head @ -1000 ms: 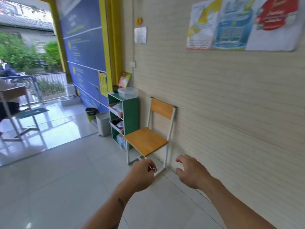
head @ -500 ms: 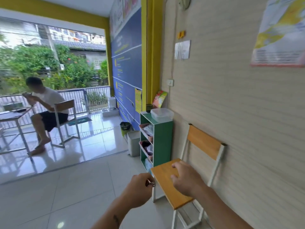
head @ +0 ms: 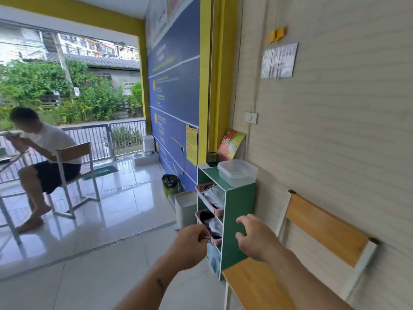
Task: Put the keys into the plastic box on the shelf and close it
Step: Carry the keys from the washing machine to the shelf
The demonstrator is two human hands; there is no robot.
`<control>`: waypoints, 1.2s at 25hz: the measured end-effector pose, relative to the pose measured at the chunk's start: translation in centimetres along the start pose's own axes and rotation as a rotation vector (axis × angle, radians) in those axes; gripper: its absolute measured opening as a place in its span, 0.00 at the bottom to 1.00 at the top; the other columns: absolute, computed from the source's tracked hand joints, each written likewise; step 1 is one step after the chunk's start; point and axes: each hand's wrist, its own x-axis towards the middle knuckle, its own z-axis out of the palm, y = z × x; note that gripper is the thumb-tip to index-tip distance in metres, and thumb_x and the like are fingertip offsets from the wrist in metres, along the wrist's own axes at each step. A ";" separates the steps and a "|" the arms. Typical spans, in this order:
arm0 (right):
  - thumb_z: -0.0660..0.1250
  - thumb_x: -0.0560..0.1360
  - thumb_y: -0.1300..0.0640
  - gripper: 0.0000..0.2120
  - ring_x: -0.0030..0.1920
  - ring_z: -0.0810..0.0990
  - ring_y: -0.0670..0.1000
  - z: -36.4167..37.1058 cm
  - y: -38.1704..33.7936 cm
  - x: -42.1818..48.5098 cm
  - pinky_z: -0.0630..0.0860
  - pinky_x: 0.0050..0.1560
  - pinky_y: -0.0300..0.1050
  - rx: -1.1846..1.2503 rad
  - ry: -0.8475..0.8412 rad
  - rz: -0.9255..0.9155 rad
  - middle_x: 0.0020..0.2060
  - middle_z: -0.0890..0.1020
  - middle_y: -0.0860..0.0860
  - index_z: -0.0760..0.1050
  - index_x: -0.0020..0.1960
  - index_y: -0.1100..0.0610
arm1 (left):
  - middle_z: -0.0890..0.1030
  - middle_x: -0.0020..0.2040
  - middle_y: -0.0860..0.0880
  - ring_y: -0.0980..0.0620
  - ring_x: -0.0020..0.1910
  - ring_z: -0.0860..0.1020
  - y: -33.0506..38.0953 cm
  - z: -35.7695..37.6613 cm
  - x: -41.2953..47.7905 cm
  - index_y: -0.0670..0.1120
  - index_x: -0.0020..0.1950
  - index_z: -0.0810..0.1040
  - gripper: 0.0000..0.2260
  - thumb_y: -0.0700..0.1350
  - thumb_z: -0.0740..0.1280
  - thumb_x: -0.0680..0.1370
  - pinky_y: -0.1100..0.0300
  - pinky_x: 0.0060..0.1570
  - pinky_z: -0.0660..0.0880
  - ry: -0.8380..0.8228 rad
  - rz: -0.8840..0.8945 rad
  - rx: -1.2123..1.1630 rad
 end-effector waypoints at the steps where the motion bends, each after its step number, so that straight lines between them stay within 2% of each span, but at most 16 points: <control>1: 0.61 0.77 0.51 0.21 0.64 0.73 0.52 0.2 -0.3 2.4 0.72 0.62 0.50 0.002 0.000 0.007 0.66 0.72 0.49 0.69 0.69 0.53 | 0.77 0.40 0.53 0.52 0.41 0.75 -0.8 -0.7 2.6 0.48 0.46 0.80 0.09 0.39 0.61 0.75 0.60 0.41 0.71 -0.004 0.010 0.019; 5: 0.60 0.77 0.52 0.20 0.64 0.73 0.52 1.1 -0.1 12.5 0.72 0.62 0.49 -0.012 0.009 0.022 0.66 0.73 0.49 0.70 0.68 0.52 | 0.75 0.33 0.54 0.58 0.32 0.72 -2.9 -1.8 13.2 0.47 0.42 0.79 0.08 0.38 0.62 0.74 0.69 0.32 0.67 -0.024 0.050 0.041; 7: 0.60 0.77 0.52 0.22 0.65 0.72 0.52 1.4 1.0 18.2 0.71 0.63 0.50 -0.020 0.021 0.019 0.67 0.72 0.50 0.69 0.70 0.54 | 0.77 0.33 0.53 0.56 0.33 0.73 -3.8 -1.6 18.7 0.45 0.44 0.81 0.08 0.39 0.62 0.73 0.65 0.33 0.69 -0.017 0.056 0.043; 11: 0.59 0.76 0.52 0.24 0.67 0.71 0.53 1.2 3.5 29.7 0.70 0.65 0.50 -0.026 0.001 0.004 0.68 0.72 0.51 0.68 0.71 0.54 | 0.80 0.37 0.50 0.49 0.37 0.75 -5.2 -0.9 30.1 0.49 0.44 0.81 0.09 0.40 0.62 0.72 0.56 0.41 0.75 -0.007 0.038 0.056; 16: 0.59 0.77 0.54 0.25 0.68 0.70 0.54 -0.2 5.3 41.3 0.69 0.66 0.53 -0.062 -0.019 -0.010 0.69 0.71 0.52 0.66 0.73 0.55 | 0.76 0.34 0.54 0.56 0.32 0.73 -5.1 -0.9 42.3 0.50 0.45 0.81 0.09 0.39 0.63 0.74 0.64 0.33 0.69 0.007 0.037 0.013; 24: 0.59 0.77 0.53 0.25 0.69 0.69 0.55 2.1 7.8 54.8 0.70 0.66 0.54 -0.101 0.007 0.110 0.71 0.70 0.52 0.65 0.74 0.56 | 0.82 0.41 0.49 0.49 0.40 0.79 -8.6 1.6 60.3 0.50 0.47 0.82 0.09 0.41 0.62 0.74 0.57 0.40 0.76 -0.137 0.106 0.004; 27: 0.60 0.77 0.54 0.27 0.70 0.68 0.56 3.6 8.2 59.1 0.71 0.65 0.54 -0.128 -0.010 0.193 0.72 0.69 0.53 0.63 0.75 0.57 | 0.81 0.39 0.49 0.51 0.36 0.77 -11.4 2.9 66.6 0.50 0.46 0.82 0.09 0.40 0.62 0.74 0.58 0.36 0.73 -0.218 0.143 -0.023; 30: 0.59 0.77 0.54 0.26 0.68 0.69 0.57 5.1 8.6 62.7 0.71 0.64 0.54 -0.168 -0.038 0.284 0.70 0.70 0.54 0.64 0.74 0.57 | 0.82 0.40 0.48 0.49 0.37 0.77 -13.9 4.1 71.9 0.48 0.47 0.82 0.10 0.40 0.62 0.75 0.59 0.35 0.72 -0.285 0.141 -0.044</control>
